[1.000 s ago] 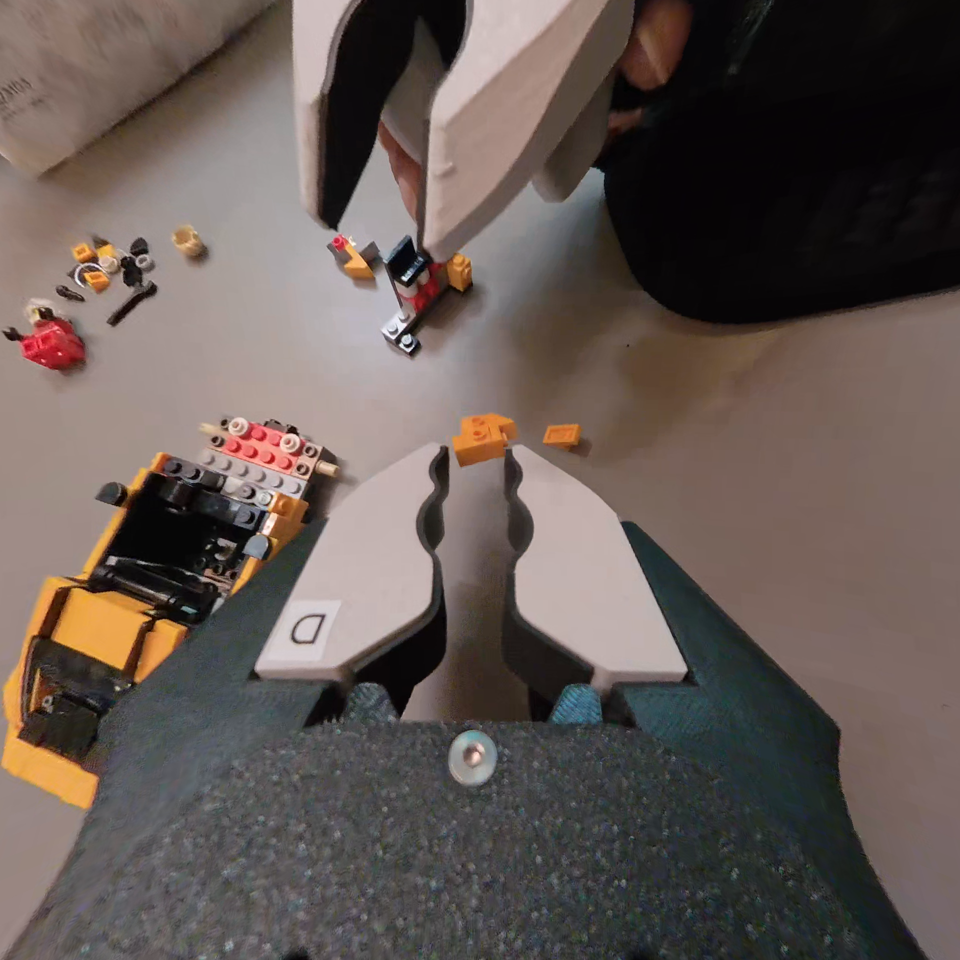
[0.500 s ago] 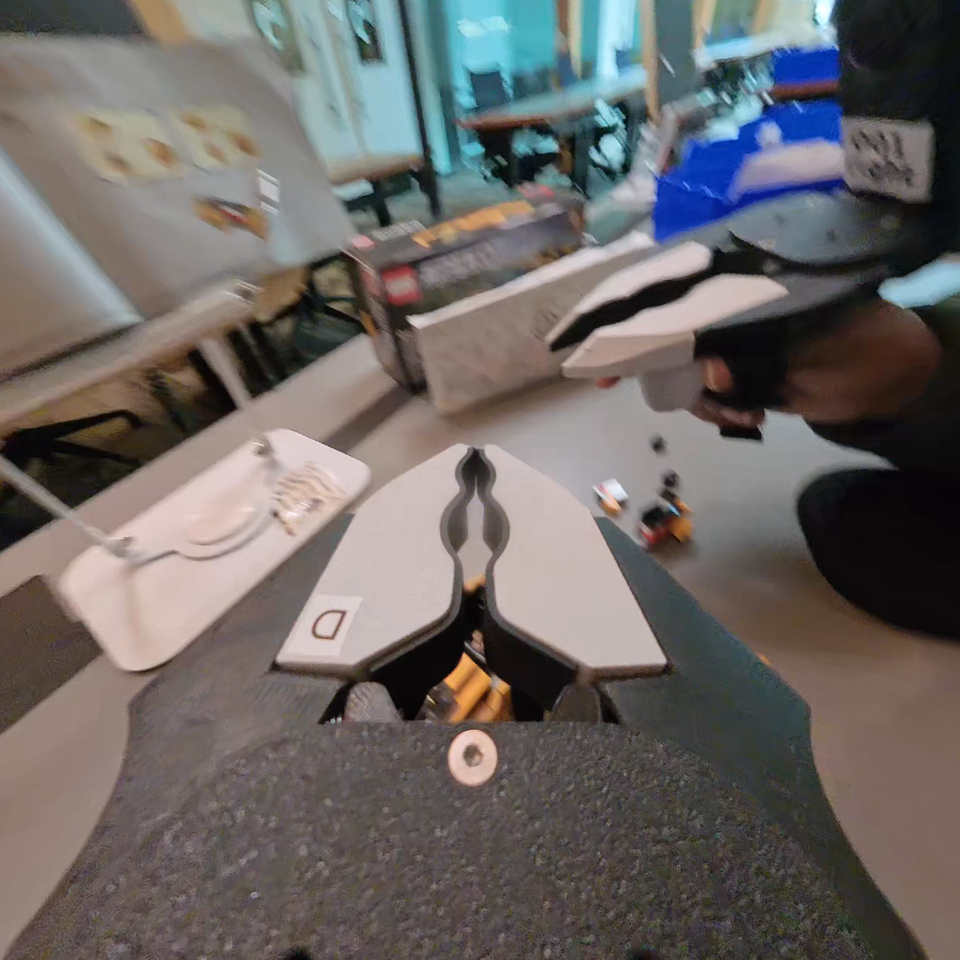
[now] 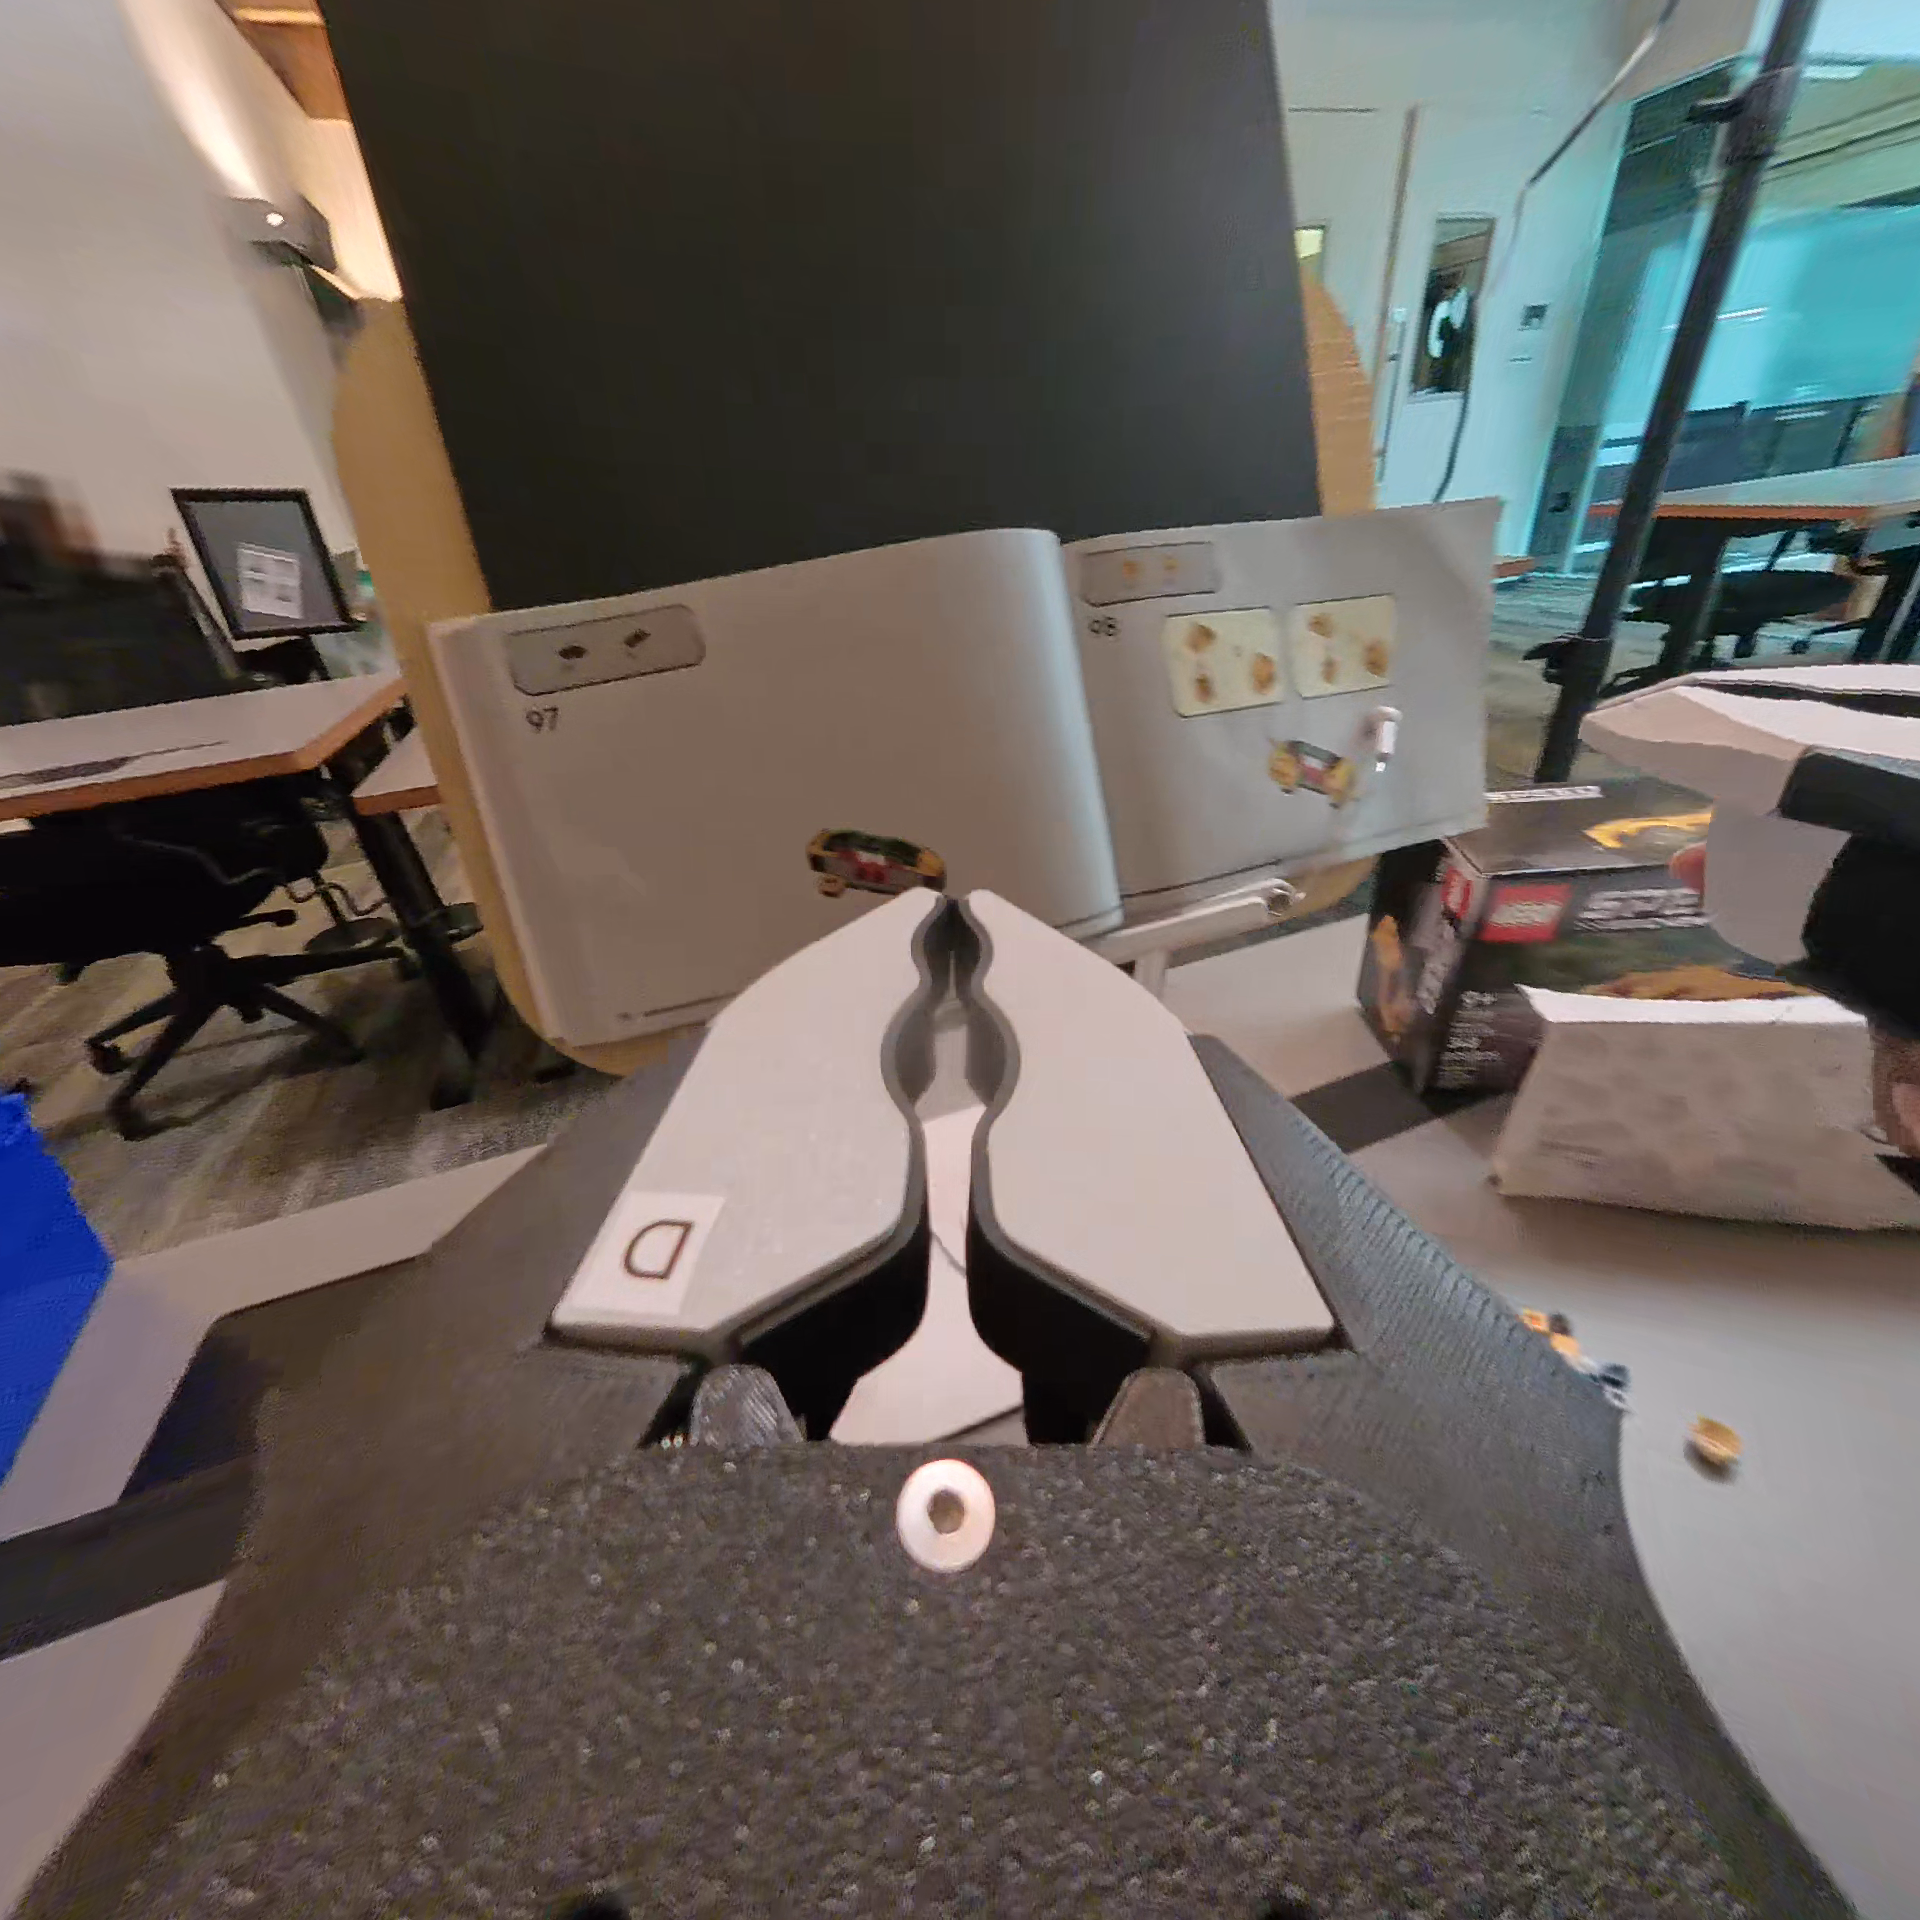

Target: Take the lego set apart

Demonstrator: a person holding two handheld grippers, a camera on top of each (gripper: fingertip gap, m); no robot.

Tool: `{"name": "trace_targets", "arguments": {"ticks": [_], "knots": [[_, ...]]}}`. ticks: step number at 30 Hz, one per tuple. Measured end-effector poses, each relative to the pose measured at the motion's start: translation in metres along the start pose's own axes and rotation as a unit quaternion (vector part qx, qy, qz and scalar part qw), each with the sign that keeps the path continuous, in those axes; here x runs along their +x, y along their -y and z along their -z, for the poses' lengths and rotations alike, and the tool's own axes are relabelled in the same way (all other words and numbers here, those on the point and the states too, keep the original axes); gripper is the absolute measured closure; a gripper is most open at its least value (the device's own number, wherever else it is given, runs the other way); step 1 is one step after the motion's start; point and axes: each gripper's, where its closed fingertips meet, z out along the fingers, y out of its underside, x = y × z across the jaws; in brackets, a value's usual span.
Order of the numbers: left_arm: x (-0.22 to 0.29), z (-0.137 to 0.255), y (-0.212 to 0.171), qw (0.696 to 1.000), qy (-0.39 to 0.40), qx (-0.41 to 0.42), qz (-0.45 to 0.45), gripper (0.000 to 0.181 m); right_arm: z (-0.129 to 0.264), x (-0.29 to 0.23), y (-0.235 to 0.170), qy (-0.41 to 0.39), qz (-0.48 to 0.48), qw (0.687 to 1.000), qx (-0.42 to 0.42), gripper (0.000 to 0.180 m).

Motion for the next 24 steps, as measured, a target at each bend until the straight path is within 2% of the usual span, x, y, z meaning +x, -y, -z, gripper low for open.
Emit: {"name": "trace_targets", "arguments": {"ticks": [9, 24], "knots": [[-0.022, -0.011, -0.032, 1.000, 0.018, -0.024, 0.000, 0.181, -0.040, 0.005, -0.021, -0.026, -0.022, 0.999, -0.019, 0.180], [-0.037, -0.010, -0.035, 0.999, 0.033, -0.031, -0.002, 0.181, -0.036, -0.006, -0.025, -0.031, 0.014, 0.999, -0.016, 0.180]]}}
